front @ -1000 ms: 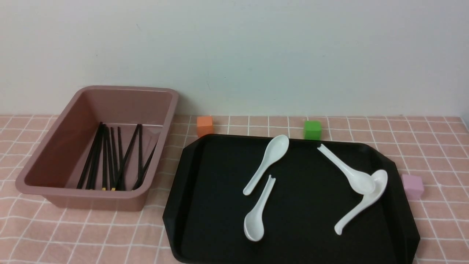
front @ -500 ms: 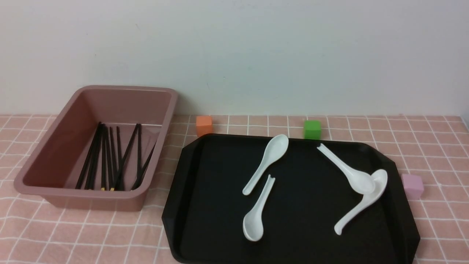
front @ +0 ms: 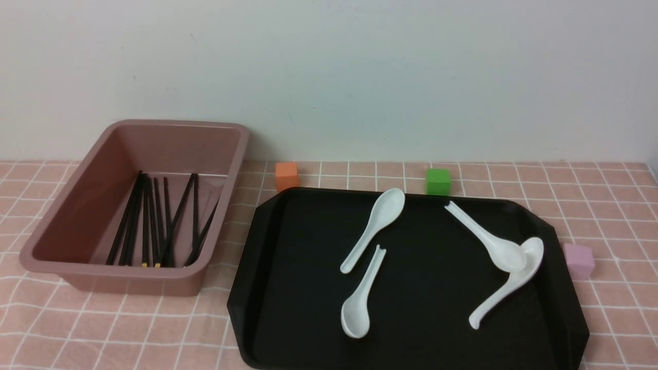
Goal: On pink tablecloth take chopsticks from black tray and put them in box.
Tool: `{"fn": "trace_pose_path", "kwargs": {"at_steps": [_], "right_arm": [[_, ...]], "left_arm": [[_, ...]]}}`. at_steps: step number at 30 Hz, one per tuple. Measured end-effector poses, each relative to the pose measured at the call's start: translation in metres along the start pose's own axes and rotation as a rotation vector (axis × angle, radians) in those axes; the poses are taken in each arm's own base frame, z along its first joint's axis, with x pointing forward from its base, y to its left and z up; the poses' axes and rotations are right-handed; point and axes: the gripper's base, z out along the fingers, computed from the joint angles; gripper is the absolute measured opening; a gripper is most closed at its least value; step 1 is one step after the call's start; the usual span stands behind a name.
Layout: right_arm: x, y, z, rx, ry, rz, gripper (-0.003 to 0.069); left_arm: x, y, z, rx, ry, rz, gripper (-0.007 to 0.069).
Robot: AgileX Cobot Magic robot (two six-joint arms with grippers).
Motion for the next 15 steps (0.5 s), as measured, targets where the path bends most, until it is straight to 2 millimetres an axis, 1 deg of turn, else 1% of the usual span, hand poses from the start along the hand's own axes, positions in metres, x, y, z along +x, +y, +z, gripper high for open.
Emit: {"fn": "trace_pose_path", "kwargs": {"at_steps": [15], "right_arm": [[0.0000, 0.0000, 0.0000, 0.000, 0.000, 0.000, 0.0240]], "left_arm": [[0.0000, 0.0000, 0.0000, 0.000, 0.000, -0.001, -0.0003]]}}
